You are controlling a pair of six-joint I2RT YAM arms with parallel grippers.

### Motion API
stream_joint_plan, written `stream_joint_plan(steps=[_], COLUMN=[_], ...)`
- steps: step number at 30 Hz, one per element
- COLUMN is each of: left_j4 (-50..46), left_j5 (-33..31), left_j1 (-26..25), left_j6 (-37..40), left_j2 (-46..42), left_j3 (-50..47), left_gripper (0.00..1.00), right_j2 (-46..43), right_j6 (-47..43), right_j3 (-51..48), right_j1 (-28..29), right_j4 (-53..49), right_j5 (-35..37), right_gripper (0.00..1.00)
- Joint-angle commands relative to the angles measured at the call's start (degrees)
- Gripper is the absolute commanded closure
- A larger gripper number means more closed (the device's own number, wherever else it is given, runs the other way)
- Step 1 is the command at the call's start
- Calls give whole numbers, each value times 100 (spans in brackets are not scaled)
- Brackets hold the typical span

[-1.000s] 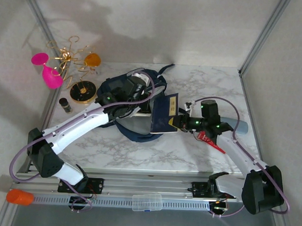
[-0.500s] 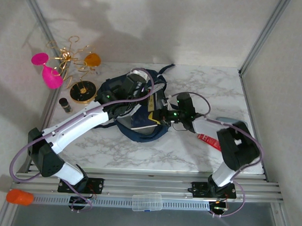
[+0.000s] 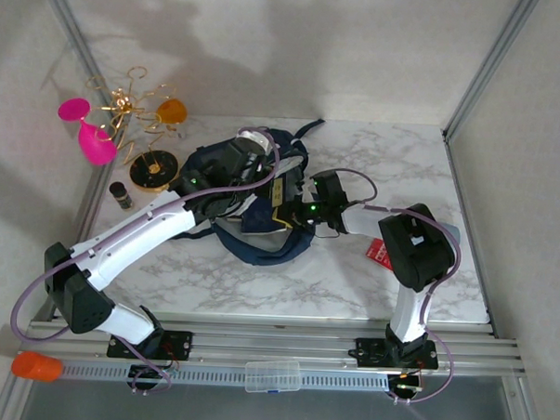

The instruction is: Pack books, pencil case, and school supplies into a backpack

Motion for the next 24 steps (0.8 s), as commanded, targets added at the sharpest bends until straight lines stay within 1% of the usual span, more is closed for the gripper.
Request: stream_joint_plan(steps=[1, 3, 5, 7, 8, 9, 11, 13, 15, 17, 19, 20, 21, 23, 24], left_j4=[817, 977, 949, 925, 955, 992, 1045, 1071, 1079, 1104, 1139, 1149, 1155, 1171, 1190], left_j5=[177, 131, 1, -47, -80, -72, -67, -59, -20, 73, 88, 97, 108, 147, 167], left_j1=[5, 5, 43, 84, 93, 106, 127, 153, 172, 181, 180, 181, 184, 181, 181], left_j6=[-210, -258, -365, -480, -527, -541, -589, -588, -620, -628, -647, -664, -677, -697, -702], left_j2=[-337, -372, -352, -337, -346, -367, -399, -408, -401, -391, -374, -358, -359, -353, -356], left_j3=[86, 3, 27, 30, -7, -68, -160, -224, -252, -278, -311, -320, -331, -344, -361], left_gripper=[100, 100, 100, 100, 100, 100, 100, 100, 100, 100, 100, 100, 100, 100, 100], right_j2=[-124, 159, 542, 835, 873, 817, 530, 181, -217, -506, -626, -642, -631, -547, -472], right_j6=[32, 86, -7, -215, -320, -402, -582, -788, -881, -819, -700, -645, -602, -558, -543], right_j3=[456, 644, 839, 1039, 1071, 1029, 845, 624, 267, -143, -411, -496, -544, -535, -503], right_j1=[316, 350, 329, 313, 289, 268, 249, 251, 249, 257, 308, 363, 448, 617, 687], right_j4=[253, 364, 348, 82, -36, -121, -343, -766, -974, -941, -918, -926, -901, -875, -816], right_j5=[-39, 47, 61, 97, 138, 241, 549, 1064, 1490, 1642, 1666, 1680, 1680, 1671, 1663], right_gripper=[95, 92, 87, 80, 74, 66, 55, 48, 44, 43, 46, 51, 58, 66, 73])
